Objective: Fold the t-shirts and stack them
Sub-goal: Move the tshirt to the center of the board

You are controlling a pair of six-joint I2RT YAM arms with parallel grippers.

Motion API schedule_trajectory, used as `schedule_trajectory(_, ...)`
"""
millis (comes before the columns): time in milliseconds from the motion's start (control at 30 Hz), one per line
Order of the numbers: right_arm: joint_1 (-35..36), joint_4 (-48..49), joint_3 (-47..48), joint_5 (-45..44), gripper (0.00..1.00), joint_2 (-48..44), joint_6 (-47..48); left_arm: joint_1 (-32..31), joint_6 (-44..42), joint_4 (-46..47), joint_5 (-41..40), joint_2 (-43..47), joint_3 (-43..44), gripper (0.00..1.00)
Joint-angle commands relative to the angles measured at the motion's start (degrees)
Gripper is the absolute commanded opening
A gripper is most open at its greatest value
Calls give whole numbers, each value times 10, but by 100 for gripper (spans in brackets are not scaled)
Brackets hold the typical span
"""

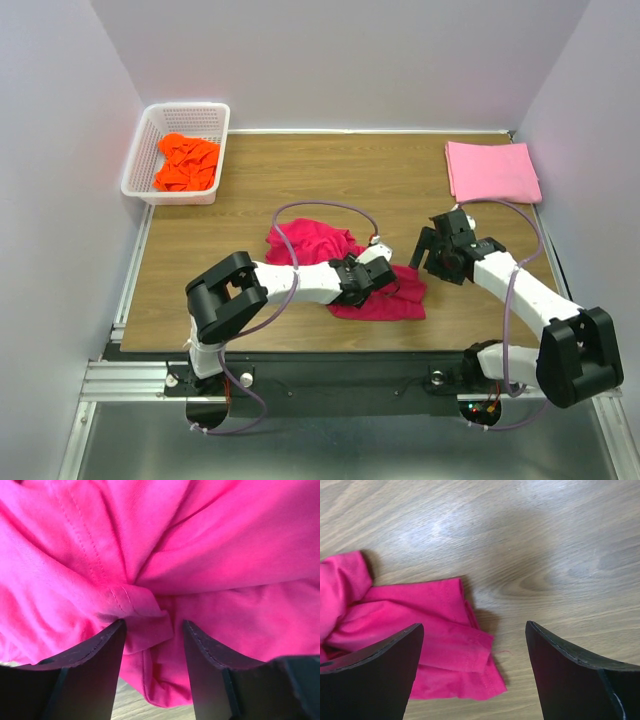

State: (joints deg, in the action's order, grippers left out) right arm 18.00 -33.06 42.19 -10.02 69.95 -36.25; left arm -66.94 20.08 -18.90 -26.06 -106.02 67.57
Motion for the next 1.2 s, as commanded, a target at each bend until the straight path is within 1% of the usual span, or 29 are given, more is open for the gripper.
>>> schedule_trajectory(0,-2,4,-4,15,88,-25,2,-5,17,-28,-51,5,22,51)
schedule_trajectory(33,-2,4,-4,16,88,-25,3,-5,17,-31,-55,6,24,49)
schedule_trajectory(100,-2,5,-7,17,88,-25,6,-5,15,-40,-65,12,31,36)
schedule_trajectory(133,-2,4,-7,17,88,-25,6,-5,15,-43,-67,15,33,31)
schedule_trajectory(167,-2,4,-7,19,88,-25,7,-6,13,-45,-69,17,34,29)
schedule_trajectory(200,-2,4,-6,21,88,-24,7,-5,10,-46,-69,23,33,24)
schedule_trajectory(333,-2,5,-4,40,88,-16,21,-4,3,-53,-65,39,34,24)
schedule_trajectory(367,-2,6,-2,54,88,-10,30,-4,2,-53,-61,41,32,25)
schedule_trajectory(400,-2,7,-1,61,88,-6,35,-4,0,-53,-58,46,32,29)
schedule_trajectory(467,-2,11,-3,89,88,0,46,-4,-2,-52,-47,47,31,34)
schedule_trajectory(533,-2,15,-8,97,87,8,47,-4,-4,-47,-41,47,27,39)
schedule_trajectory(567,-2,19,-16,118,85,11,47,-4,-5,-47,-38,46,26,41)
schedule_trajectory(600,-2,19,-19,120,80,17,45,-4,-5,-47,-38,45,26,43)
schedule_trajectory(700,-2,23,-37,119,72,23,37,-2,-9,-45,-36,49,28,50)
schedule_trajectory(733,-2,23,-40,115,67,27,36,0,-11,-43,-33,49,28,54)
schedule_trajectory(767,-2,24,-43,112,63,30,33,1,-13,-41,-30,49,28,54)
schedule_trajectory(800,-2,23,-50,104,57,37,29,5,-15,-39,-28,49,29,58)
schedule_trajectory(833,-2,23,-51,103,54,40,29,7,-17,-38,-28,49,30,59)
schedule_trajectory(900,-2,23,-55,70,47,45,24,10,-20,-39,-26,49,33,59)
schedule_trajectory(933,-2,22,-55,64,39,47,22,14,-22,-40,-25,51,34,60)
schedule_trajectory(1067,-3,21,-59,36,27,49,-5,17,-23,-41,-21,61,37,60)
schedule_trajectory(1100,-6,19,-61,21,22,49,-16,18,-23,-36,-18,64,33,61)
schedule_trajectory(1167,-13,13,-62,4,18,48,-27,22,-22,-33,-14,63,31,61)
